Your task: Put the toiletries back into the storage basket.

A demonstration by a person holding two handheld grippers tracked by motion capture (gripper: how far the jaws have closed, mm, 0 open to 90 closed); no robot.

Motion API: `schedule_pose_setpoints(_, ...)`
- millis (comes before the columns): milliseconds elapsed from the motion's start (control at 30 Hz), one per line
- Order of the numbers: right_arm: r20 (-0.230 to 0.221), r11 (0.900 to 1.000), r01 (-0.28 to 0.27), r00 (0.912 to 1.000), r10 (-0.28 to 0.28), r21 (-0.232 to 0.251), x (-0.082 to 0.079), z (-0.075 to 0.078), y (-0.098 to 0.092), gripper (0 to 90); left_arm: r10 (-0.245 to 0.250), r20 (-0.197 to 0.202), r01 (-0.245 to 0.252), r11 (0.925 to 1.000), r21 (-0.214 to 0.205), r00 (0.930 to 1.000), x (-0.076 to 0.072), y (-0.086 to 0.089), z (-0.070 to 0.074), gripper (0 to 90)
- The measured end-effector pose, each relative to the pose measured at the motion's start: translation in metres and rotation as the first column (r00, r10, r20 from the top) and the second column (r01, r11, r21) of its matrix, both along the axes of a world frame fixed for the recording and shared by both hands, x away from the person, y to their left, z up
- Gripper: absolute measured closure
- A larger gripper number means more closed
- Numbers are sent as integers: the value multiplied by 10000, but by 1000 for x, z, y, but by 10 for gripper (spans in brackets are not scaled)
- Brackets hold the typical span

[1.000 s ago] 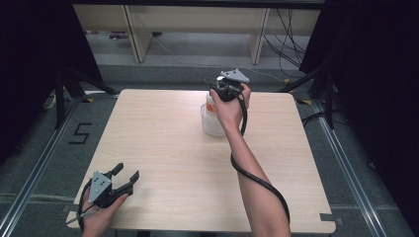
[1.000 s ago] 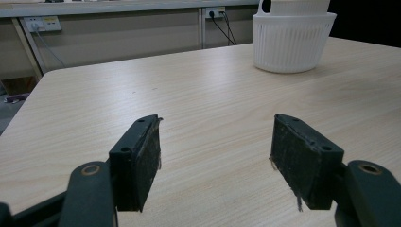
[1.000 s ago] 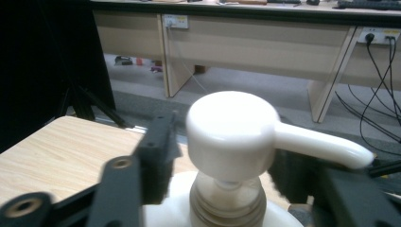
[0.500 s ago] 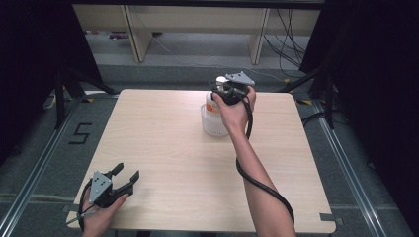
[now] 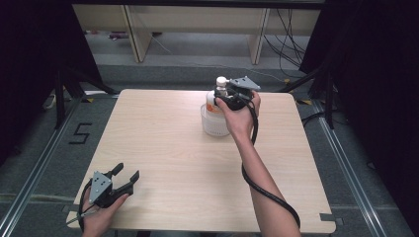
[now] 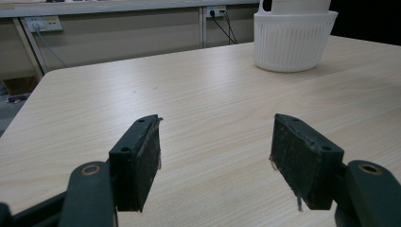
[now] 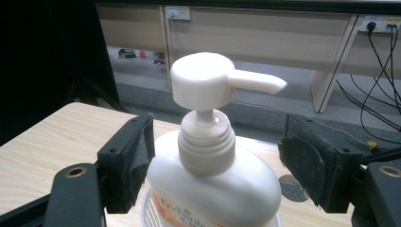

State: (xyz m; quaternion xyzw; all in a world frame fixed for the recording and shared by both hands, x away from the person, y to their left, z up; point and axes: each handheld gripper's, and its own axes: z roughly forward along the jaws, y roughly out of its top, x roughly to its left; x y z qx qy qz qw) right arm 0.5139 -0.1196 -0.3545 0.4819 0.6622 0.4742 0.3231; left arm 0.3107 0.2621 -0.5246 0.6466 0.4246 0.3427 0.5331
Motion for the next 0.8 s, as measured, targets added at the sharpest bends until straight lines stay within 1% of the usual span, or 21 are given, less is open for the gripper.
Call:
schedule_pose_setpoints(33,69,10000,-55,10000,55,0,-2,0,-1,273,1,0,-1,10000,1,10000,0,0,0,331)
schedule_pose_setpoints(67,-5,9999,-53,10000,53,110,-4,0,-2,273,3,-1,-3,10000,5,10000,0,0,0,331)
schedule_pose_setpoints(100,50,10000,-94,9999,94,12,-5,0,-3,273,3,0,-3,10000,7,10000,0,0,0,331)
schedule_pose_setpoints(233,44,9997,-231,9997,231,74,-12,-1,-6,273,9,2,-9,10000,1,10000,0,0,0,331)
schedule_pose_setpoints(267,-12,9998,-193,9998,193,102,-14,-1,-6,273,15,-5,-15,10000,0,10000,0,0,0,331)
schedule_pose_setpoints(300,28,9997,-243,9997,243,-38,-16,-1,-8,273,17,-3,-17,10000,-2,10000,0,0,0,331)
schedule_pose_setpoints(333,17,9996,-282,9996,282,9,-18,-2,-9,273,14,1,-14,10000,-3,10000,0,0,0,331)
schedule_pose_setpoints(467,-8,9993,-365,9993,365,-105,-26,-5,-17,277,12,-14,-12,10000,-1,10000,0,0,0,331)
schedule_pose_setpoints(500,-69,9995,-312,9995,312,-14,-28,-5,-18,278,40,-11,-40,10000,4,10000,0,0,0,331)
schedule_pose_setpoints(533,20,9993,-351,9994,351,-102,-30,-6,-20,280,21,-19,-21,10000,14,10000,0,0,0,331)
schedule_pose_setpoints(567,16,9993,-348,9994,349,-136,-32,-7,-22,280,21,-9,-21,10000,3,10000,0,0,0,331)
schedule_pose_setpoints(600,-62,9995,-315,9995,315,-16,-35,-7,-24,279,33,-3,-33,10000,0,10000,0,0,0,331)
schedule_pose_setpoints(633,33,9991,-386,9992,387,-148,-36,-7,-27,280,46,13,-46,10000,-6,10000,0,0,0,331)
schedule_pose_setpoints(700,148,9991,-402,9991,404,-149,-40,-7,-31,284,57,4,-57,10000,-1,10000,0,0,0,331)
schedule_pose_setpoints(733,96,9993,-361,9993,363,-121,-42,-7,-33,286,61,8,-61,10000,-3,10000,0,0,0,331)
schedule_pose_setpoints(800,173,9993,-346,9992,348,-135,-46,-7,-38,287,61,6,-61,10000,2,10000,0,0,0,331)
